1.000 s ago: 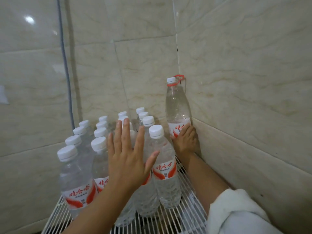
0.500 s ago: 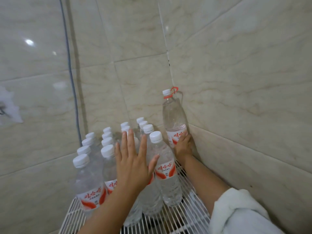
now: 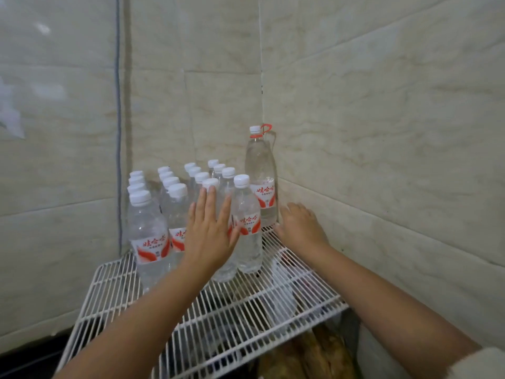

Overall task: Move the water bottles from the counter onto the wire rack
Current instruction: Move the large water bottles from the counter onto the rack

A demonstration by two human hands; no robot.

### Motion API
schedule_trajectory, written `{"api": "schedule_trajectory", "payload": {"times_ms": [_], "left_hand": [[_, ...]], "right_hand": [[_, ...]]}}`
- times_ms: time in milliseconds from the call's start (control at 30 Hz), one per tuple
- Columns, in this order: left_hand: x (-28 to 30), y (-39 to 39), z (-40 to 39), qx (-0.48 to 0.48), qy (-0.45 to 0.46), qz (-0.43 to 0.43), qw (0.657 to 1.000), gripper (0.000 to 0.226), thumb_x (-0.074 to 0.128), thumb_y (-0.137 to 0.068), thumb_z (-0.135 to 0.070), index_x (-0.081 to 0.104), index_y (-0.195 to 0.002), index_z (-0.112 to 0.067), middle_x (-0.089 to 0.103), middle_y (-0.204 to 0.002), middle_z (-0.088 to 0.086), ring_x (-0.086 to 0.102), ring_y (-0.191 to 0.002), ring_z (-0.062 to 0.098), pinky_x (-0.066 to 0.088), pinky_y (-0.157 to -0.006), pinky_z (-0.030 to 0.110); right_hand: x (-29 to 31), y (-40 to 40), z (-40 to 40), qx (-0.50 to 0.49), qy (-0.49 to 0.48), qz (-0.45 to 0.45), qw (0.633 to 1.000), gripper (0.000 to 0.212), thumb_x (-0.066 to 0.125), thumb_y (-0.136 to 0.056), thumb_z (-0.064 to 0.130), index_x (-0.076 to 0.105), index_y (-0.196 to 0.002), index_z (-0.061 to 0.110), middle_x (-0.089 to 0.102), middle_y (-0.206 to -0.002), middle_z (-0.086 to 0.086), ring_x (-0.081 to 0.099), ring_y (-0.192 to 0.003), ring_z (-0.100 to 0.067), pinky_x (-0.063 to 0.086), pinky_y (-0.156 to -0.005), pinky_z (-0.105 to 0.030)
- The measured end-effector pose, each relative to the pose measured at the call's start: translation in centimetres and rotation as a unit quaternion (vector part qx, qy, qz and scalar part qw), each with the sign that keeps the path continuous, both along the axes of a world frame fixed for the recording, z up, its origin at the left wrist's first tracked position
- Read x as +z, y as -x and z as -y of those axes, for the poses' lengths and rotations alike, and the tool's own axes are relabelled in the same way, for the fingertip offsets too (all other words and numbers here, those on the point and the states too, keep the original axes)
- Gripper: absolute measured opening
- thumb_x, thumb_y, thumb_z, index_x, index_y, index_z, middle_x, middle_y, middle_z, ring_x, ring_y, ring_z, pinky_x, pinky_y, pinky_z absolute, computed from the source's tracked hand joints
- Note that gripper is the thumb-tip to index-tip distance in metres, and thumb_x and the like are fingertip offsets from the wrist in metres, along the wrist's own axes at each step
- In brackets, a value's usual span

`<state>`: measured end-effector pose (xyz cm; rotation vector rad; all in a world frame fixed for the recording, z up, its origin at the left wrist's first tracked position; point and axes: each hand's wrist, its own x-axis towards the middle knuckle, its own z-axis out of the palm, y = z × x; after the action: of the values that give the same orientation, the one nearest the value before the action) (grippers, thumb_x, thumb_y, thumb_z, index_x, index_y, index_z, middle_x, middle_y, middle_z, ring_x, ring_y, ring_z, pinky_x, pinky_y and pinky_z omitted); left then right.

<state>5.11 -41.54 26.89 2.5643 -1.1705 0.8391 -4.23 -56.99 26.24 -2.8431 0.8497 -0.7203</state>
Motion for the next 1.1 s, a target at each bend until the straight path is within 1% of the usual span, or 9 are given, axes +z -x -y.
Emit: {"api": "schedule_trajectory", "payload": {"times_ms": [67, 133, 300, 400, 467, 633, 800, 967, 1100], "left_hand": [[-0.4, 1.5, -1.8, 0.024, -0.016, -0.014, 0.999, 0.064, 0.016, -0.093, -0.054, -0.002, -0.146, -0.023, -0.015, -0.154, 0.008, -0.017, -0.142, 0.025, -0.013, -0.111, 0.037], [-1.1, 2.9, -4.3, 0.054, -0.023, -0.031, 0.998, 0.059, 0.027, -0.095, -0.047, 0.01, -0.146, -0.024, -0.001, -0.157, 0.006, -0.007, -0.144, 0.026, -0.003, -0.116, 0.042], [-3.5, 6.2, -12.7, 0.139, -0.006, -0.092, 0.986, 0.051, 0.039, -0.092, -0.041, 0.031, -0.139, -0.021, 0.027, -0.15, 0.005, 0.017, -0.141, 0.027, 0.016, -0.114, 0.043], [-5.3, 8.7, -18.8, 0.196, 0.003, -0.125, 0.973, 0.046, 0.042, -0.09, -0.039, 0.044, -0.13, -0.017, 0.045, -0.136, 0.007, 0.034, -0.129, 0.029, 0.029, -0.104, 0.039], [-6.5, 10.1, -23.2, 0.237, -0.001, -0.139, 0.961, 0.048, 0.036, -0.087, -0.043, 0.05, -0.124, -0.016, 0.053, -0.127, 0.009, 0.043, -0.121, 0.03, 0.035, -0.098, 0.039], [-8.7, 14.4, -34.5, 0.364, -0.007, -0.179, 0.914, 0.044, 0.041, -0.091, -0.041, 0.048, -0.125, -0.015, 0.047, -0.134, 0.005, 0.035, -0.128, 0.028, 0.032, -0.101, 0.04], [-10.2, 18.4, -45.3, 0.465, 0.012, -0.22, 0.857, 0.047, 0.037, -0.094, -0.041, 0.039, -0.135, -0.019, 0.031, -0.148, 0.003, 0.02, -0.139, 0.028, 0.023, -0.109, 0.042], [-11.9, 20.7, -55.5, 0.545, 0.034, -0.249, 0.8, 0.047, 0.037, -0.094, -0.042, 0.038, -0.135, -0.02, 0.031, -0.148, 0.001, 0.021, -0.138, 0.026, 0.022, -0.111, 0.041], [-12.8, 20.9, -64.4, 0.577, 0.035, -0.252, 0.776, 0.048, 0.036, -0.094, -0.043, 0.037, -0.136, -0.022, 0.03, -0.149, 0.0, 0.022, -0.138, 0.025, 0.023, -0.109, 0.039]], "right_hand": [[0.1, 1.4, -1.7, 0.024, 0.024, -0.007, 0.999, 0.042, 0.047, -0.09, 0.031, 0.045, -0.128, 0.012, 0.049, -0.132, -0.009, 0.042, -0.124, -0.026, 0.032, -0.108, -0.041], [0.2, 2.4, -3.8, 0.057, 0.054, -0.008, 0.997, 0.041, 0.048, -0.089, 0.031, 0.05, -0.126, 0.014, 0.052, -0.13, -0.006, 0.045, -0.121, -0.024, 0.034, -0.103, -0.038], [0.1, 3.5, -10.9, 0.145, 0.089, -0.032, 0.985, 0.041, 0.049, -0.089, 0.029, 0.05, -0.123, 0.008, 0.05, -0.129, -0.01, 0.044, -0.122, -0.027, 0.031, -0.103, -0.039], [-0.6, 3.6, -16.4, 0.209, 0.069, -0.041, 0.975, 0.04, 0.047, -0.09, 0.029, 0.051, -0.123, 0.006, 0.052, -0.127, -0.012, 0.045, -0.12, -0.028, 0.032, -0.104, -0.042], [-1.5, 3.5, -20.3, 0.25, 0.059, -0.055, 0.965, 0.039, 0.046, -0.091, 0.03, 0.052, -0.121, 0.006, 0.053, -0.124, -0.013, 0.046, -0.117, -0.03, 0.034, -0.099, -0.041], [-4.1, 3.2, -31.4, 0.358, 0.054, -0.079, 0.929, 0.038, 0.049, -0.089, 0.03, 0.053, -0.119, 0.006, 0.053, -0.124, -0.014, 0.046, -0.119, -0.03, 0.034, -0.098, -0.038], [-6.7, 3.3, -43.2, 0.451, 0.041, -0.119, 0.884, 0.039, 0.047, -0.09, 0.032, 0.047, -0.122, 0.008, 0.051, -0.126, -0.011, 0.045, -0.12, -0.03, 0.034, -0.099, -0.041], [-9.3, 2.4, -54.8, 0.515, 0.051, -0.148, 0.842, 0.04, 0.046, -0.091, 0.032, 0.046, -0.124, 0.01, 0.049, -0.129, -0.009, 0.045, -0.122, -0.028, 0.033, -0.102, -0.04], [-10.5, 0.8, -63.9, 0.538, 0.053, -0.156, 0.827, 0.04, 0.046, -0.091, 0.032, 0.046, -0.125, 0.011, 0.048, -0.13, -0.008, 0.045, -0.123, -0.027, 0.033, -0.102, -0.039]]}}
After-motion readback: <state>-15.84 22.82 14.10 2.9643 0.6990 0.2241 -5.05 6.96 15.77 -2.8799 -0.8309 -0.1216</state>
